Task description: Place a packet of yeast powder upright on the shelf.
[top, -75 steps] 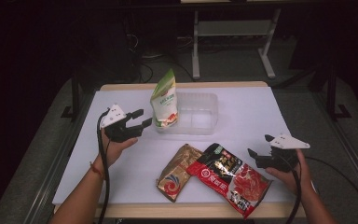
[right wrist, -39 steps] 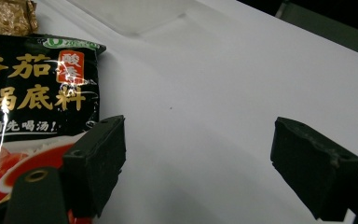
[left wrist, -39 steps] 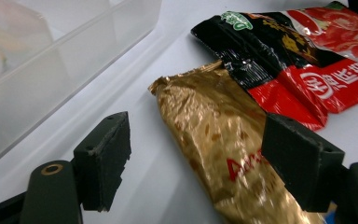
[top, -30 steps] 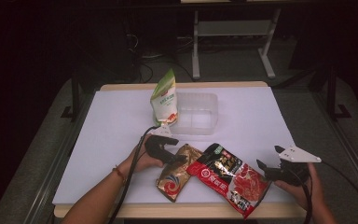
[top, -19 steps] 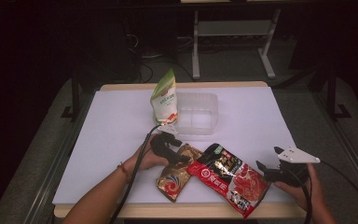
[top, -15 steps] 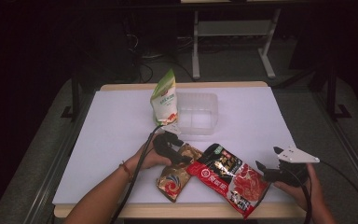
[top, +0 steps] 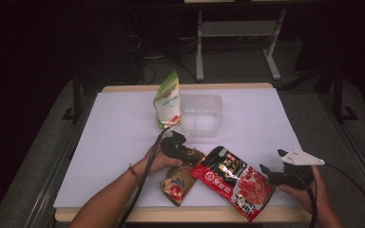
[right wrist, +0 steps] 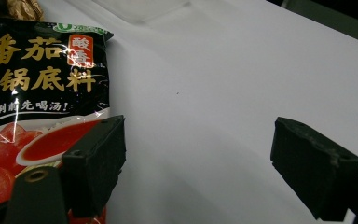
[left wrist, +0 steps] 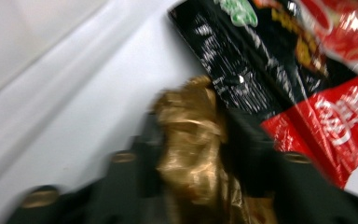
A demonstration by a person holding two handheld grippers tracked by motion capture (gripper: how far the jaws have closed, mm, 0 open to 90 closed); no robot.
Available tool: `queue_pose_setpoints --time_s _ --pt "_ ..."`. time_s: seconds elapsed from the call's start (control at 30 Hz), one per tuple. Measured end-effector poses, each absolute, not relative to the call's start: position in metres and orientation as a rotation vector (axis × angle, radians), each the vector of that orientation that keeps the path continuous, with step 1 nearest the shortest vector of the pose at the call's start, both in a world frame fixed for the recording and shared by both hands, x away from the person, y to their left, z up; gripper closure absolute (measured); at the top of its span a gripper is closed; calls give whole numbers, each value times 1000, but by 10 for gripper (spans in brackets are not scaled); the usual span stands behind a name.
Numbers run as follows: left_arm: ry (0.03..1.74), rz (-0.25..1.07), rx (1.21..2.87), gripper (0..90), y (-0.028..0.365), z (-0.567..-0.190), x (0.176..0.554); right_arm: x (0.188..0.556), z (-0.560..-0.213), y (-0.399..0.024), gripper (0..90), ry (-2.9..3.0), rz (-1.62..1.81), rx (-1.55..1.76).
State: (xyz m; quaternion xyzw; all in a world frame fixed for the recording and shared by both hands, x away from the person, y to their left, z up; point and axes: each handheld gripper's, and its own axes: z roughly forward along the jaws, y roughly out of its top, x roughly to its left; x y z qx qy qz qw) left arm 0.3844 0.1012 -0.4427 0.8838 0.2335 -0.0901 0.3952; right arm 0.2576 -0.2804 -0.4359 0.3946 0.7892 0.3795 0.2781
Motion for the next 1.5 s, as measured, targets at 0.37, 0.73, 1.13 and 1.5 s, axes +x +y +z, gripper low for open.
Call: queue_pose_setpoints --time_s 0.37,0.73,1.13,1.5 --pt "581 -135 2128 841 121 -417 375 257 -435 -283 173 2113 1019 1049" --pt "565 19 1917 851 167 -367 355 260 -433 -280 173 2118 1023 1041" --pt "584 151 1749 862 190 -341 347 262 -433 -279 173 2118 1029 1038" --pt "649 295 1585 864 168 -321 372 262 -434 -280 170 2110 1031 1055"
